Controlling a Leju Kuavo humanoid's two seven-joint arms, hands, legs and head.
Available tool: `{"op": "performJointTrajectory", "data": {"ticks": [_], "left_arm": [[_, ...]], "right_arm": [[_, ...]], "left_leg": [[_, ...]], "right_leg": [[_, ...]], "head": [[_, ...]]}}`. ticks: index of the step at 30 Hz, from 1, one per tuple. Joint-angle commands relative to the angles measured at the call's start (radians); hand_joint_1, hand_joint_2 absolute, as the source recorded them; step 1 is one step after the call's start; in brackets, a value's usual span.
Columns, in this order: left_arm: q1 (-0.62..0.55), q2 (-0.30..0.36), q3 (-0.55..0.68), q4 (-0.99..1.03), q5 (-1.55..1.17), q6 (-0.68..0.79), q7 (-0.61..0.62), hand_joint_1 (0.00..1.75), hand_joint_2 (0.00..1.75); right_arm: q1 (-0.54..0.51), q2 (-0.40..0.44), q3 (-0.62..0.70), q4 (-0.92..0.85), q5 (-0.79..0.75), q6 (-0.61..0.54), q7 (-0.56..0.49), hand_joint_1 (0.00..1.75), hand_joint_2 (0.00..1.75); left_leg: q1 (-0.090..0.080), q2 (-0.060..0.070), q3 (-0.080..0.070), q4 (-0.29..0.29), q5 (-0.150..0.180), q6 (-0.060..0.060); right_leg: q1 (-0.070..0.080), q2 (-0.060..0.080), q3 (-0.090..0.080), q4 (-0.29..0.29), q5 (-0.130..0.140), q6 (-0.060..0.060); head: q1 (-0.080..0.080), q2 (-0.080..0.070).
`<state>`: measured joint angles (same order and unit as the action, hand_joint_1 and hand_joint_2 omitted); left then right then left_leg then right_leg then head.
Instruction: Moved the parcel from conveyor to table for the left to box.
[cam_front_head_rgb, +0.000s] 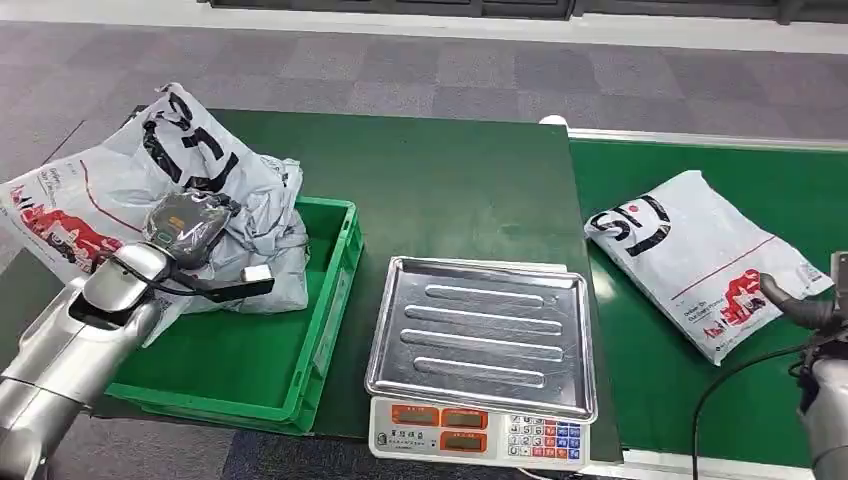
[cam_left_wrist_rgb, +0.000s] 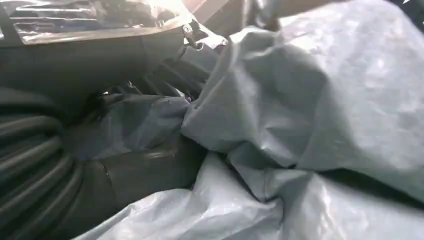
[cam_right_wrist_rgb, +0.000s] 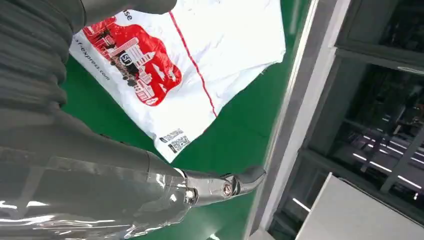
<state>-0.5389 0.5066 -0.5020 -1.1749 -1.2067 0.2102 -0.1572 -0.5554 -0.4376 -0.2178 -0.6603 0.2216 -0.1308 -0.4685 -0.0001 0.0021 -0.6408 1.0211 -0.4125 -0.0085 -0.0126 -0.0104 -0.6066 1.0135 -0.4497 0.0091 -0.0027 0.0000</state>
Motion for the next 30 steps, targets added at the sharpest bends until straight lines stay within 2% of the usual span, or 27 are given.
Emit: {"op": "performJointTrajectory", "data": {"ticks": [1,11,20,24,30], "left_arm": [[0.008,-0.032,0.082,0.150,-0.034,0.024,0.013,1.75,1.75],[0.053,-0.038,0.105,0.083,-0.019,0.013,-0.009,1.75,1.75],[0.112,-0.009,0.130,-0.132,0.203,-0.143,-0.079,1.75,1.75],[0.153,0.015,0.130,-0.260,0.234,-0.182,-0.064,1.75,1.75],[0.168,0.031,0.116,-0.334,0.277,-0.231,-0.061,1.75,1.75]], "right_arm": [[-0.050,0.040,-0.019,0.041,0.002,-0.008,0.002,0.00,1.75],[-0.013,0.030,-0.032,0.018,-0.006,-0.003,-0.001,0.00,1.75],[-0.083,0.032,-0.001,0.083,0.007,-0.005,0.000,0.00,1.75],[-0.090,0.036,0.004,0.088,0.005,-0.006,-0.001,0.00,1.75],[-0.097,0.044,0.010,0.093,0.009,-0.012,0.002,0.00,1.75]], "left_leg": [[0.000,0.002,0.003,-0.002,0.000,0.000],[0.001,0.001,0.004,-0.002,-0.001,0.000],[0.001,0.003,0.002,-0.001,-0.001,0.000],[0.001,0.002,0.002,-0.001,-0.001,0.000],[0.001,0.002,0.002,-0.001,-0.001,0.000]], "right_leg": [[0.000,0.003,0.003,-0.002,0.000,0.000],[0.001,0.002,0.004,-0.003,0.000,-0.001],[0.001,0.003,0.002,-0.001,0.000,0.000],[0.001,0.003,0.001,-0.001,0.000,0.000],[0.001,0.003,0.002,-0.001,0.000,-0.001]], "head": [[0.000,0.000],[0.000,0.000],[0.000,0.000],[0.000,0.000],[0.000,0.000]]}}
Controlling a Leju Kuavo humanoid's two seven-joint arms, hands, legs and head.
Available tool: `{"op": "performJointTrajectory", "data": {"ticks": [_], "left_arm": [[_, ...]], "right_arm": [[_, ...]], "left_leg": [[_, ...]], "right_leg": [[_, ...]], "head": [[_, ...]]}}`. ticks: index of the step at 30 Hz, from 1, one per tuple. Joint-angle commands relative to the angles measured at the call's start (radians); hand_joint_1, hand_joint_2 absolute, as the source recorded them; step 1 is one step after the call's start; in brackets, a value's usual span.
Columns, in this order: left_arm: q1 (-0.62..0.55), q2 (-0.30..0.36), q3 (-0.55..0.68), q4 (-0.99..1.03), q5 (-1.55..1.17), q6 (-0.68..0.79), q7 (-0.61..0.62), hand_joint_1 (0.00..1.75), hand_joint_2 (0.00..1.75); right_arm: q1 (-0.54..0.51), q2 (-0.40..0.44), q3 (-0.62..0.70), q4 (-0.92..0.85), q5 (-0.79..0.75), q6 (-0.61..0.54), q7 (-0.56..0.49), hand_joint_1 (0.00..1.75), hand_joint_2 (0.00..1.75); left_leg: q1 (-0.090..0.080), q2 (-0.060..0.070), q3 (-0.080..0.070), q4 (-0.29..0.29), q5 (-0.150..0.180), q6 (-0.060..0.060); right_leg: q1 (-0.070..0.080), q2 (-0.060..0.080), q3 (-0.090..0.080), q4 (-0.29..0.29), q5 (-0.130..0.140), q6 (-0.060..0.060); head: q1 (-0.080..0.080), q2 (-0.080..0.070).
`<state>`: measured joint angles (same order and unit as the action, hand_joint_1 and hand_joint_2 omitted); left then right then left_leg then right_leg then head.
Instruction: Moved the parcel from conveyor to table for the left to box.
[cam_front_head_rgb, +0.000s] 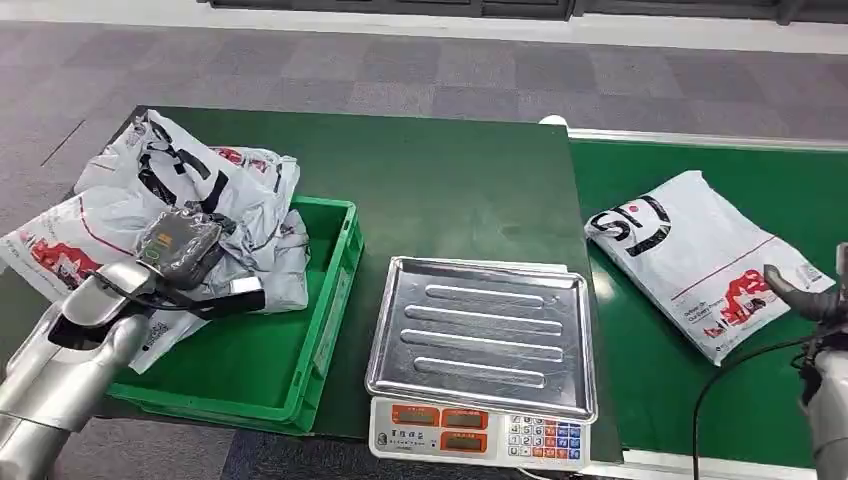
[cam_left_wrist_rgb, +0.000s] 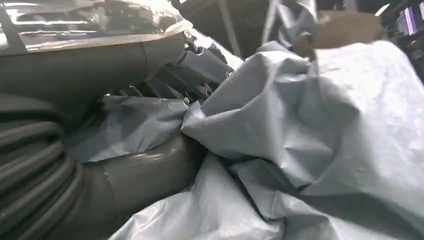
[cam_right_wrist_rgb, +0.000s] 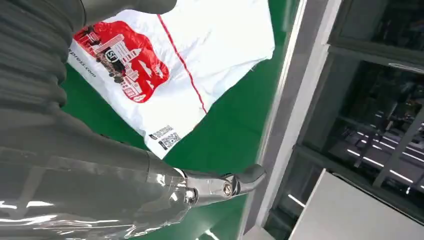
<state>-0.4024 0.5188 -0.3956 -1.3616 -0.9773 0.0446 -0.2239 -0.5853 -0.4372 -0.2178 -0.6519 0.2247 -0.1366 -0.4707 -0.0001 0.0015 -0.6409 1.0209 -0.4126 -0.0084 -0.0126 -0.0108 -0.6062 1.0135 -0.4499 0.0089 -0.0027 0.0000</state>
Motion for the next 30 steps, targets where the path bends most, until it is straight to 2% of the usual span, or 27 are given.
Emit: {"op": "performJointTrajectory", "data": {"ticks": [1,10,18,19,20,21,22,23,25,26,30], "left_arm": [[0.027,0.024,0.001,-0.161,0.056,-0.074,0.003,1.75,1.75],[0.025,0.047,-0.025,-0.211,0.088,-0.117,0.017,1.75,1.75],[-0.009,0.029,-0.051,-0.192,0.088,-0.131,0.019,1.75,1.75],[-0.010,0.028,-0.054,-0.190,0.087,-0.130,0.019,1.62,1.75],[-0.017,0.027,-0.060,-0.186,0.084,-0.126,0.021,0.93,1.75],[-0.020,0.026,-0.062,-0.184,0.084,-0.126,0.021,0.93,1.75],[-0.023,0.026,-0.063,-0.182,0.084,-0.126,0.021,0.56,1.75],[-0.030,0.024,-0.065,-0.179,0.084,-0.127,0.021,0.51,1.75],[-0.041,0.022,-0.070,-0.172,0.084,-0.127,0.021,0.51,1.75],[-0.045,0.021,-0.074,-0.168,0.085,-0.126,0.022,0.24,1.75],[-0.048,0.020,-0.079,-0.167,0.086,-0.123,0.023,0.10,1.75]], "right_arm": [[-0.070,0.044,0.011,0.088,0.007,-0.006,0.004,0.00,1.75],[-0.084,0.055,0.017,0.095,0.010,-0.011,0.005,0.00,1.75],[-0.071,0.061,0.011,0.088,0.008,-0.023,0.006,0.00,1.75],[-0.068,0.063,0.009,0.086,0.007,-0.025,0.006,0.00,1.75],[-0.063,0.066,0.006,0.081,0.006,-0.029,0.006,0.00,1.75],[-0.061,0.067,0.006,0.080,0.006,-0.030,0.006,0.00,1.75],[-0.059,0.068,0.004,0.077,0.005,-0.031,0.006,0.00,1.75],[-0.057,0.069,0.002,0.075,0.005,-0.033,0.006,0.00,1.75],[-0.051,0.071,-0.001,0.067,0.004,-0.035,0.007,0.00,1.75],[-0.045,0.072,-0.006,0.059,0.004,-0.036,0.009,0.00,1.75],[-0.039,0.075,-0.010,0.051,0.005,-0.037,0.012,0.00,1.75]], "left_leg": [[0.001,0.003,0.003,-0.001,-0.002,0.000],[0.001,0.002,0.001,-0.001,-0.001,0.000],[0.001,0.001,0.002,-0.001,-0.001,0.000],[0.001,0.000,0.002,-0.001,-0.001,0.000],[0.001,0.001,0.004,-0.002,-0.001,0.000],[0.001,0.000,0.003,-0.001,-0.001,0.000],[0.001,0.000,0.002,-0.001,-0.001,0.000],[0.001,0.000,0.003,-0.002,-0.001,0.000],[0.001,0.000,0.002,-0.001,-0.001,0.000],[0.001,0.000,0.003,-0.001,-0.001,0.000],[0.001,0.000,0.003,-0.001,-0.001,0.000]], "right_leg": [[0.001,0.004,0.003,-0.002,0.000,-0.001],[0.001,0.002,0.001,-0.001,0.000,0.000],[0.001,0.001,0.002,-0.002,0.000,0.000],[0.001,0.000,0.002,-0.001,0.000,0.000],[0.001,0.001,0.003,-0.002,0.000,-0.001],[0.001,0.001,0.003,-0.002,0.000,0.000],[0.001,0.000,0.002,-0.001,0.000,-0.001],[0.001,0.000,0.003,-0.003,0.000,-0.001],[0.001,0.000,0.001,-0.001,0.000,-0.001],[0.001,0.000,0.003,-0.002,0.000,-0.001],[0.001,0.000,0.002,-0.002,-0.001,-0.001]], "head": [[0.000,0.000],[0.000,0.000],[0.000,0.000],[0.000,0.000],[0.000,0.000],[0.000,0.000],[0.000,0.000],[0.000,0.000],[0.000,0.000],[0.000,0.000],[0.000,0.000]]}}
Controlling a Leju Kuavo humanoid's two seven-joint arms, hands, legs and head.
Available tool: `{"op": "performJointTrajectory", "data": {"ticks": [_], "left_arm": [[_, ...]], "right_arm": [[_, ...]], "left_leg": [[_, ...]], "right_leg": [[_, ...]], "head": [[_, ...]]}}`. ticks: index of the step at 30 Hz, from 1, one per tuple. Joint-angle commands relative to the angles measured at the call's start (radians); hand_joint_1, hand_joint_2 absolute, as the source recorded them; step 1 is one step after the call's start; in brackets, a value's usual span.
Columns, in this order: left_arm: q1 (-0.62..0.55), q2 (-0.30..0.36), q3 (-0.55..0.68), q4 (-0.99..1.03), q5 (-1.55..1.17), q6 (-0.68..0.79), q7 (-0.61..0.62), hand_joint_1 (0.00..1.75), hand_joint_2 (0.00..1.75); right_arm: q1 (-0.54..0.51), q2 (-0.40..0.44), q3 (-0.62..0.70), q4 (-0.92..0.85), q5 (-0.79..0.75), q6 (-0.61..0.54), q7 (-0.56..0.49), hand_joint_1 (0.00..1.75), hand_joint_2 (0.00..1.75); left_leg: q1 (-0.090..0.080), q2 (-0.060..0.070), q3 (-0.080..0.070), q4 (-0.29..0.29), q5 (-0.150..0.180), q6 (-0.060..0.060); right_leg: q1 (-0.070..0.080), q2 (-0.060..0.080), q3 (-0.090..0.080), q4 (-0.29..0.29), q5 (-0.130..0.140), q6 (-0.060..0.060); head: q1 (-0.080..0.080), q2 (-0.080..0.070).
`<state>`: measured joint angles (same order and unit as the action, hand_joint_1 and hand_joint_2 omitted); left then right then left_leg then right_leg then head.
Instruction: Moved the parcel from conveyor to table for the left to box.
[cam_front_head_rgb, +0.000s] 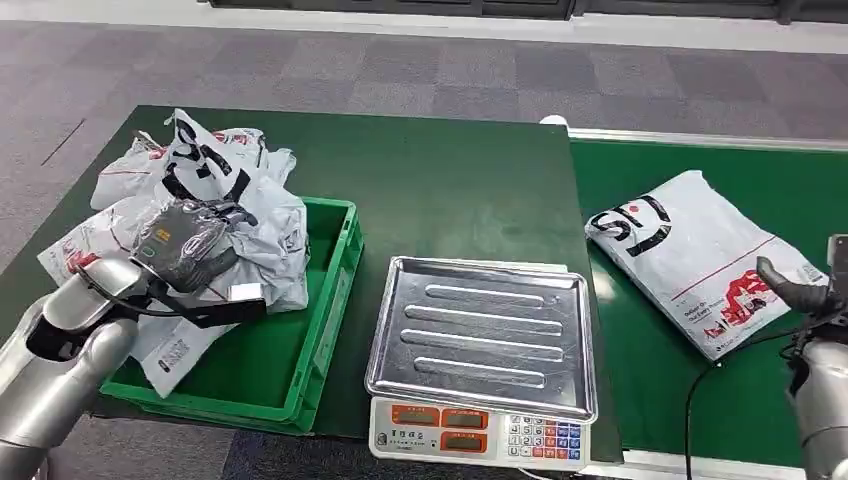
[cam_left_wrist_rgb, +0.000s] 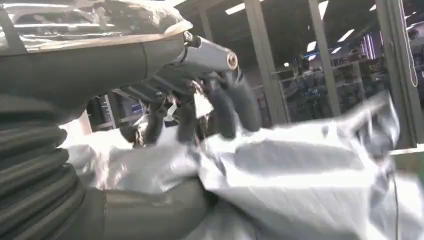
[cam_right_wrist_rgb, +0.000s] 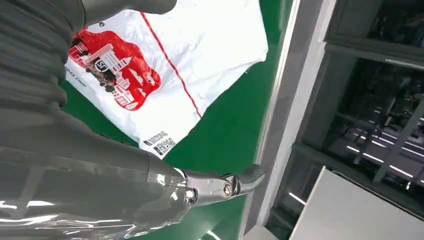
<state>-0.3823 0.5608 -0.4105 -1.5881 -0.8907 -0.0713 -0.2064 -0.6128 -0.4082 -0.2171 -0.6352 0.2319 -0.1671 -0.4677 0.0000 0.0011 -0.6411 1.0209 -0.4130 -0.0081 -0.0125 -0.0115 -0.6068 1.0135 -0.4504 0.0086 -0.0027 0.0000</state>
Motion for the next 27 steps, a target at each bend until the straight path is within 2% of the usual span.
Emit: {"op": "performJointTrajectory", "data": {"ticks": [1,13,17,27], "left_arm": [[-0.068,-0.023,-0.066,0.060,-0.001,-0.004,0.007,0.00,1.75],[-0.069,-0.021,-0.071,0.040,-0.011,0.022,0.020,0.00,1.75],[-0.082,-0.039,-0.066,0.044,-0.076,0.076,0.046,0.00,1.75],[-0.082,-0.040,-0.066,0.047,-0.078,0.078,0.047,0.00,1.75]], "right_arm": [[-0.010,0.047,-0.013,0.030,-0.001,-0.007,0.011,0.00,1.75],[0.003,0.056,-0.031,0.011,0.012,-0.007,0.017,0.00,1.75],[0.019,0.060,-0.047,-0.001,0.022,-0.003,0.016,0.00,1.75],[0.020,0.059,-0.048,0.000,0.022,-0.002,0.016,0.00,1.75]], "left_leg": [[0.000,0.000,0.002,-0.001,0.000,0.000],[0.001,0.001,0.002,-0.001,0.000,0.000],[0.001,0.000,0.004,-0.002,0.000,0.000],[0.000,0.000,0.002,-0.001,0.000,0.000]], "right_leg": [[0.000,0.001,0.003,-0.001,0.000,0.000],[0.001,0.001,0.002,-0.001,0.000,0.000],[0.001,0.001,0.004,-0.003,0.000,-0.001],[0.000,0.001,0.002,-0.001,0.000,0.000]], "head": [[0.000,0.000],[0.000,0.000],[0.000,0.000],[0.000,0.000]]}}
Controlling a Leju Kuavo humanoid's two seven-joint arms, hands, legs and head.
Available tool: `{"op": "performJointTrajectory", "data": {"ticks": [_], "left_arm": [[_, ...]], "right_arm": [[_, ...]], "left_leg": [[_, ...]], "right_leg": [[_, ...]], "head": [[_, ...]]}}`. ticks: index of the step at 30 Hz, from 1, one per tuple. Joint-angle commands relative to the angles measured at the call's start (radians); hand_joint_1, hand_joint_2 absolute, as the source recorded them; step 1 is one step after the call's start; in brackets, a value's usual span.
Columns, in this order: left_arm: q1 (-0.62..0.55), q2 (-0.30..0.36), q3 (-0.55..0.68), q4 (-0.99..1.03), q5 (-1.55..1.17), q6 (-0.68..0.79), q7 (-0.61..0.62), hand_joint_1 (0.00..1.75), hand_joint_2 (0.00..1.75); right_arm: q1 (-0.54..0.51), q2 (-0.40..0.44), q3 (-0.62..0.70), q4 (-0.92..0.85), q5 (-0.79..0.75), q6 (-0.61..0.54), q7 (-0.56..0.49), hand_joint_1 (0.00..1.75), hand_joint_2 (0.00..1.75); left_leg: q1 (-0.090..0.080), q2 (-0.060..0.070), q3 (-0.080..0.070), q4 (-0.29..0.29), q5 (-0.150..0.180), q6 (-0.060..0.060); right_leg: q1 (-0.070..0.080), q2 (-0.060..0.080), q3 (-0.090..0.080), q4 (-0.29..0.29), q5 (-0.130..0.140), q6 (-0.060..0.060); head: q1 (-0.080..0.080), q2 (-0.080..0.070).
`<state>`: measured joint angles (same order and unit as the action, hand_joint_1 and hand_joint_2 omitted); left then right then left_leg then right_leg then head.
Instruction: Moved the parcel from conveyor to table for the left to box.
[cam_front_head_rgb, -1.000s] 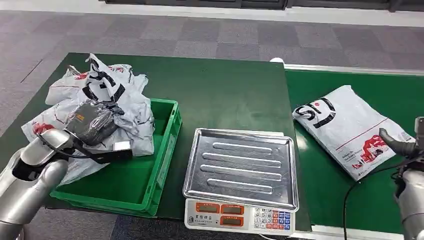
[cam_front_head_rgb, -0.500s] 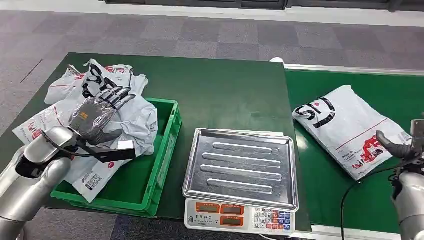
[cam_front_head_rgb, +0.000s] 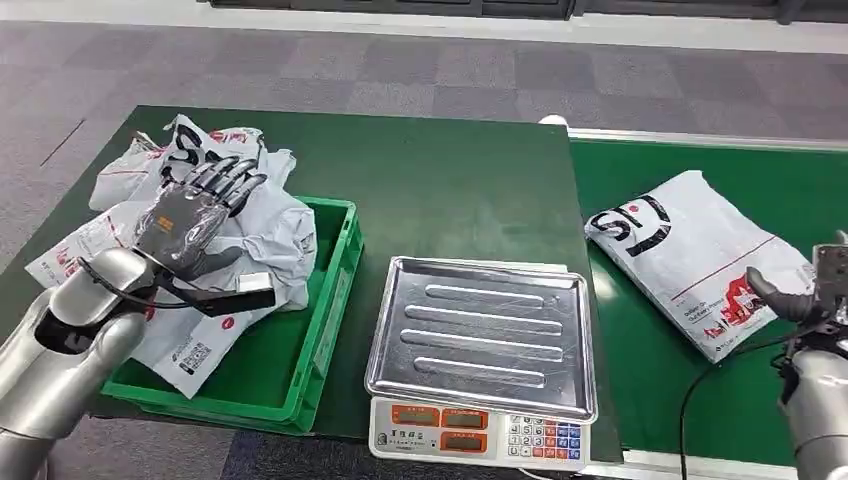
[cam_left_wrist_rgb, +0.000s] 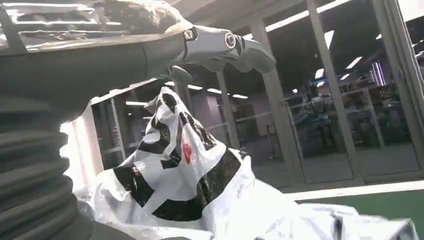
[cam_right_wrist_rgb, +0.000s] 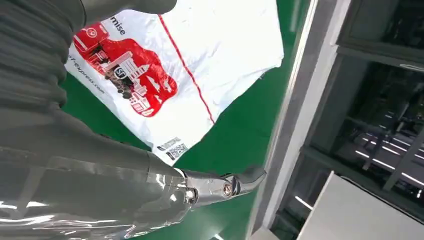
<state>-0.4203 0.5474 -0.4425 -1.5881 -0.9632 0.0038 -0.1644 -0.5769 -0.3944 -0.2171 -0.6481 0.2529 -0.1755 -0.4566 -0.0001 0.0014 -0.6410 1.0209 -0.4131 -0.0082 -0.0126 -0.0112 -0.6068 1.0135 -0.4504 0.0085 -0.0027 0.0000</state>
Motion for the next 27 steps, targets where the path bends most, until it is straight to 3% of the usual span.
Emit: {"op": "performJointTrajectory", "data": {"ticks": [1,10,15,25,27], "left_arm": [[-0.044,-0.027,-0.034,0.047,-0.005,0.002,0.005,0.00,1.75],[-0.072,-0.083,-0.007,0.106,-0.216,0.150,0.072,0.00,1.75],[-0.055,-0.045,0.021,0.071,-0.216,0.167,0.067,0.00,1.75],[-0.121,-0.070,0.051,0.087,-0.266,0.231,0.079,0.00,1.75],[-0.150,-0.046,0.062,0.089,-0.248,0.250,0.077,0.00,1.75]], "right_arm": [[-0.016,0.045,-0.048,0.013,0.001,0.006,0.005,0.00,1.75],[-0.027,0.052,-0.063,0.034,0.018,0.000,-0.002,0.00,1.75],[-0.024,0.043,-0.065,0.050,0.012,0.006,-0.015,0.00,1.75],[-0.067,0.038,-0.044,0.092,0.015,0.000,-0.015,0.00,1.75],[-0.072,0.036,-0.039,0.100,0.009,0.008,-0.023,0.00,1.75]], "left_leg": [[0.001,0.000,0.003,-0.002,0.000,0.000],[0.001,-0.001,0.003,-0.001,0.000,0.000],[0.001,0.000,0.002,-0.001,0.000,0.000],[0.001,0.001,0.001,0.000,0.000,0.000],[0.001,0.000,0.002,0.000,0.000,0.000]], "right_leg": [[0.001,0.001,0.003,-0.002,0.000,0.000],[0.001,0.000,0.003,-0.002,0.000,0.000],[0.001,0.001,0.002,-0.002,0.000,0.000],[0.001,0.001,0.002,-0.001,0.000,0.000],[0.001,0.001,0.002,-0.001,0.000,0.000]], "head": [[0.000,0.000],[0.000,0.000],[0.000,0.000],[0.000,0.000],[0.000,0.000]]}}
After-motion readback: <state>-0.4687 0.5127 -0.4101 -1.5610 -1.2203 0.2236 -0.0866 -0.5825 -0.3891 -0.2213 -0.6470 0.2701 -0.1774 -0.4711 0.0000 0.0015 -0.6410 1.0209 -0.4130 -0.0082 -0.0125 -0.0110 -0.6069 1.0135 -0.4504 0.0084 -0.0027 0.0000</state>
